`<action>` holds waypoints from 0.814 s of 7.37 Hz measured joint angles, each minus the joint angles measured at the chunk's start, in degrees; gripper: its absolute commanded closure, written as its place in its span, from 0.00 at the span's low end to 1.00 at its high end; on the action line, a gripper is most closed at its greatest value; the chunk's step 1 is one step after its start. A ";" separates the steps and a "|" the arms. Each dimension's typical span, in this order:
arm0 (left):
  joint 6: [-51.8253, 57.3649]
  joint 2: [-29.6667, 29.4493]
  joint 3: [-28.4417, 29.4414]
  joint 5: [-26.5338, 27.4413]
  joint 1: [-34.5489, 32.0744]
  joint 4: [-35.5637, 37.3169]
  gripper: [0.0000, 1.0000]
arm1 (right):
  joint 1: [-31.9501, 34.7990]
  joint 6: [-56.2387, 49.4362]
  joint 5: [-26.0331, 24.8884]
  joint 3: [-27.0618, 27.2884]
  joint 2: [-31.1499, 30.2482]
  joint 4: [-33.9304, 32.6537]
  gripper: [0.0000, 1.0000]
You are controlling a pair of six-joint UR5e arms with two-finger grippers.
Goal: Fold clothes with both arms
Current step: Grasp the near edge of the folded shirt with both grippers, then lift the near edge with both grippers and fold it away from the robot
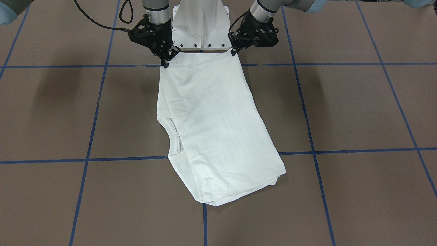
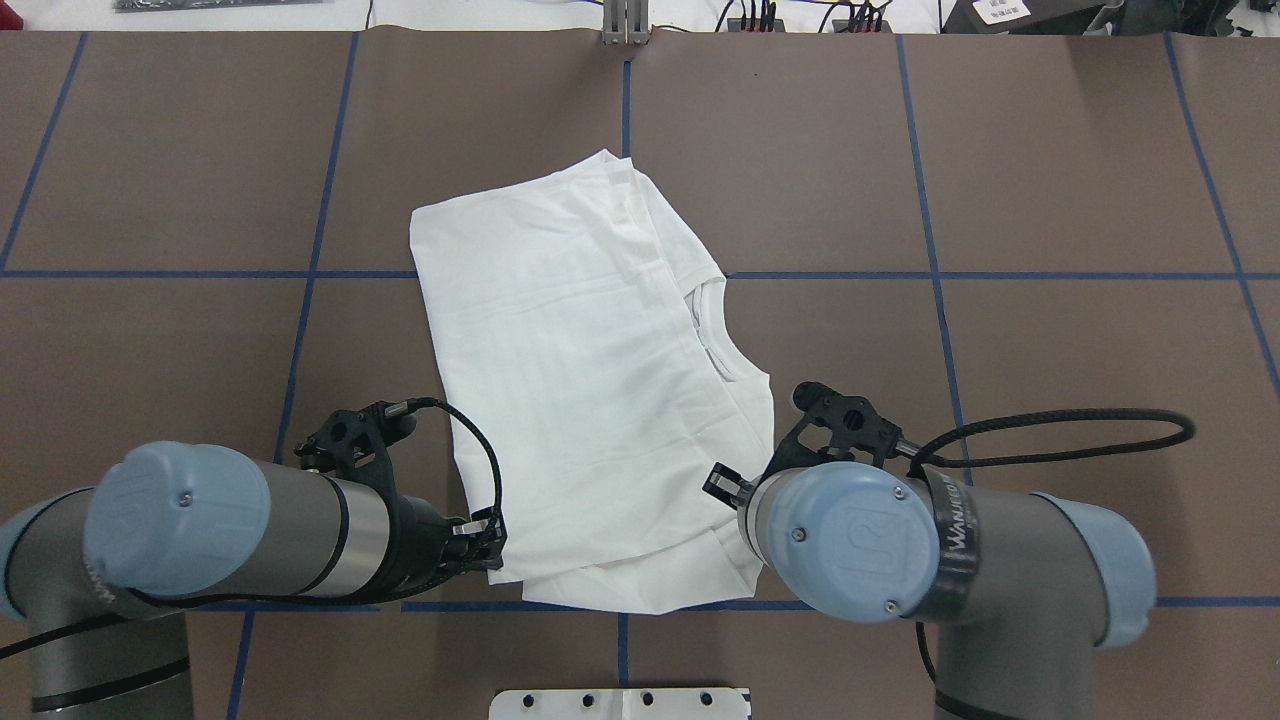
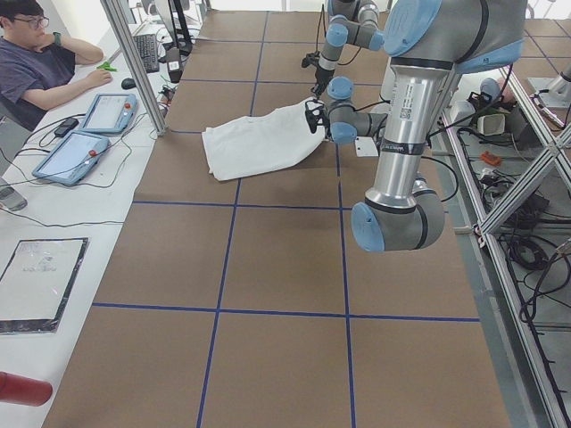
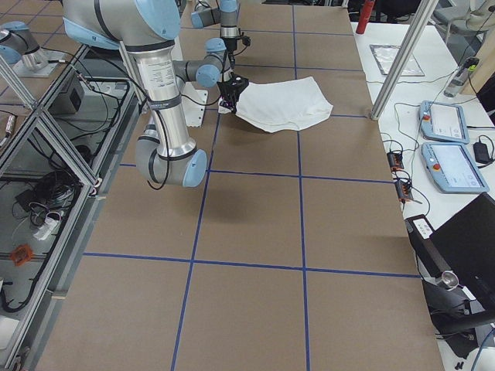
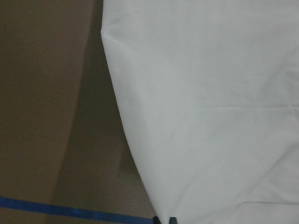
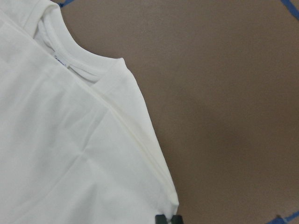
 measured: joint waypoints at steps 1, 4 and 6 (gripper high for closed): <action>0.01 -0.30 -5.61 -1.81 -0.01 5.20 1.00 | -1.11 0.02 0.04 5.77 0.33 -5.52 1.00; 1.38 -4.08 -9.45 -3.28 -2.41 13.80 1.00 | -1.59 -1.43 -0.76 8.08 4.64 -12.41 1.00; 7.92 -7.36 -2.35 -3.33 -9.67 14.45 1.00 | 2.72 -6.82 -1.84 -0.67 9.77 -10.65 1.00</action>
